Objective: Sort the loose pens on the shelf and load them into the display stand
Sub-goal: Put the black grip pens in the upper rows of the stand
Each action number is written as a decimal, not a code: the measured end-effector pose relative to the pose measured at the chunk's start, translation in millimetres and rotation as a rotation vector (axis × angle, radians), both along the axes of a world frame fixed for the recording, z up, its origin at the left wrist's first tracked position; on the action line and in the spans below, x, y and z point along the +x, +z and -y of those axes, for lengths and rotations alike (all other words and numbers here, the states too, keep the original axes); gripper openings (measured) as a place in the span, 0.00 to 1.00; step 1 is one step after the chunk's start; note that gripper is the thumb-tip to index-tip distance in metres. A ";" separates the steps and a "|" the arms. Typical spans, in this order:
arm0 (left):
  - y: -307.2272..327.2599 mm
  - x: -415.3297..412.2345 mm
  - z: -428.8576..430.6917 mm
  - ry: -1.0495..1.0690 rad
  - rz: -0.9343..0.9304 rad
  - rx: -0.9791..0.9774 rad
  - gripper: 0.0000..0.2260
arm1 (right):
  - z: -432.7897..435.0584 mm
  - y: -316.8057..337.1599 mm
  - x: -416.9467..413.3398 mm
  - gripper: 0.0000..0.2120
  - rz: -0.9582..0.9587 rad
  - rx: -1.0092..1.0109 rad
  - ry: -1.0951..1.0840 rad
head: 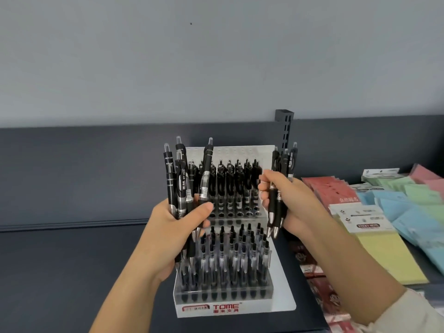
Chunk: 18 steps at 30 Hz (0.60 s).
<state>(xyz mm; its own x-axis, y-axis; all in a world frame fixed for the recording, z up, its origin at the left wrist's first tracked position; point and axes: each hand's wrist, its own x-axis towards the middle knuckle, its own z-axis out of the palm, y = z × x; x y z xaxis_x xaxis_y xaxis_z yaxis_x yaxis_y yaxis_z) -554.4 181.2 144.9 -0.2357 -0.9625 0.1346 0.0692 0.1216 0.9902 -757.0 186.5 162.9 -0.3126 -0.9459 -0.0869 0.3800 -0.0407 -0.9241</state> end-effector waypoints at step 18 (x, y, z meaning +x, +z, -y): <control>-14.2 -80.2 -41.1 -0.393 0.029 0.133 0.07 | -50.0 -19.5 -5.5 0.15 0.043 0.105 0.026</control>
